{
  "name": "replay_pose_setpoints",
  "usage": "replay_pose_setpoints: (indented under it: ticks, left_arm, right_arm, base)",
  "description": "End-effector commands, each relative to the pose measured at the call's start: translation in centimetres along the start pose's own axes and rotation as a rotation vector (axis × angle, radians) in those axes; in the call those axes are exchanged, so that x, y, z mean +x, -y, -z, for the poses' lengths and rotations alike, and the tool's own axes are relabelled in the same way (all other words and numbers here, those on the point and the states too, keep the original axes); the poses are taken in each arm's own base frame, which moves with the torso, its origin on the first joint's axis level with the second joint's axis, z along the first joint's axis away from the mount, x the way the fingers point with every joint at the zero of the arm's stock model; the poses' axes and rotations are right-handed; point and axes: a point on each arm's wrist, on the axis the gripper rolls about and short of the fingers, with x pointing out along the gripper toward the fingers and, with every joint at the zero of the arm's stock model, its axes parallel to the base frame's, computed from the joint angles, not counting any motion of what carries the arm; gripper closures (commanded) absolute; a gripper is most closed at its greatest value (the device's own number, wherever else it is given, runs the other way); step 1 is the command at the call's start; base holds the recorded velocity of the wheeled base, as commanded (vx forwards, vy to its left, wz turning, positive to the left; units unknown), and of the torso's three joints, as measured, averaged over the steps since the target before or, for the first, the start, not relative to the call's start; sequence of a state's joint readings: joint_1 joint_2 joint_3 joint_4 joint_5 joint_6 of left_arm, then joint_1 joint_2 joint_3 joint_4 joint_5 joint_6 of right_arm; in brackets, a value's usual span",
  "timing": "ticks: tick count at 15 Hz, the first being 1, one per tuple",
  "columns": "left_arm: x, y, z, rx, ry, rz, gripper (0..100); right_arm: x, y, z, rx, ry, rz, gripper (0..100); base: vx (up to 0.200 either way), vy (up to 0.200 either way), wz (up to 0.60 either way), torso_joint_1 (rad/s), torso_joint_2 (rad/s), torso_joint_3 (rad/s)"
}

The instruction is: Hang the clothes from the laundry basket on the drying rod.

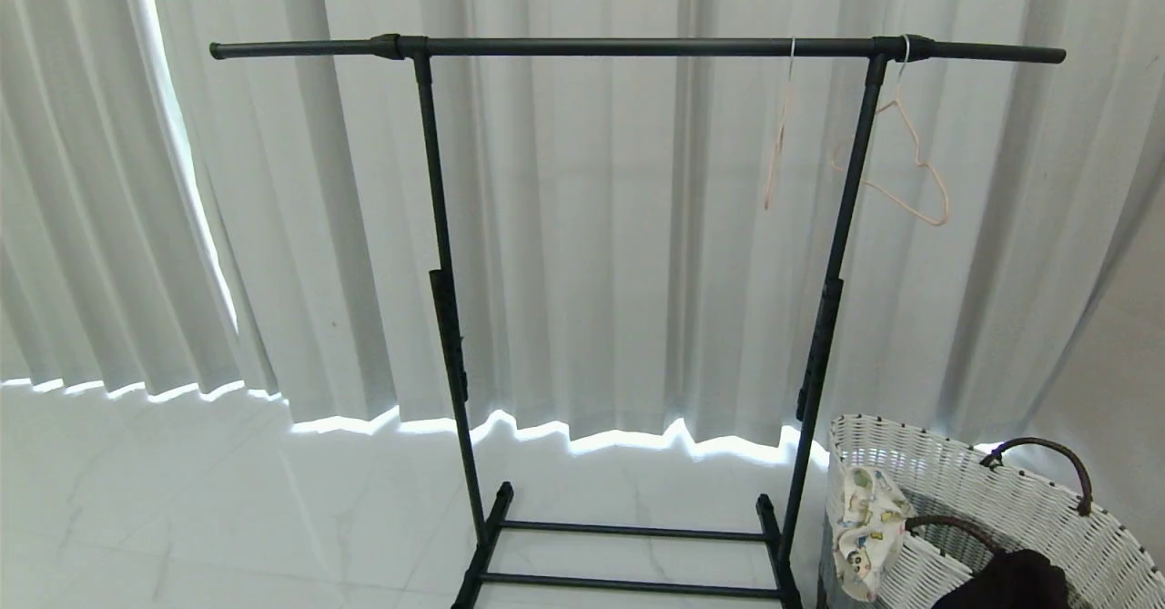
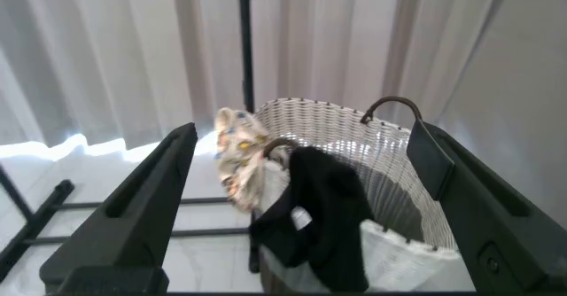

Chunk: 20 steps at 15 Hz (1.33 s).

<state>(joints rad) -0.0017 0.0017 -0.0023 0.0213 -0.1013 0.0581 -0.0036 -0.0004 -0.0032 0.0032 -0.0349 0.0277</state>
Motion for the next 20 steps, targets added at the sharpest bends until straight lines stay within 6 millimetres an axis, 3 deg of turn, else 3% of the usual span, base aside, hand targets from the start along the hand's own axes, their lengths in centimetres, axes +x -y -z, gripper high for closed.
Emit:
replay_pose_setpoints:
  ticks: [1, 15, 20]
  left_arm:
    - [0.01, 0.00, 0.02, 0.000, -0.001, 0.000, 0]
    - [0.01, 0.00, 0.01, 0.011, 0.001, 0.000, 0]
    - [0.01, 0.01, -0.01, 0.046, 0.003, 0.004, 0]
  right_arm:
    - [0.00, 0.00, 0.00, 0.000, 0.000, 0.000, 0]
    - [0.00, 0.00, 0.00, 0.012, 0.000, 0.000, 0]
    - [0.00, 0.00, 0.00, 0.012, 0.000, 0.000, 0]
  base:
    - [0.200, -0.200, 0.00, -0.002, 0.00, 0.002]
    - [0.014, -0.014, 0.00, 0.001, 0.00, 0.000]
    - [0.000, -0.120, 0.00, -0.001, 0.00, 0.004]
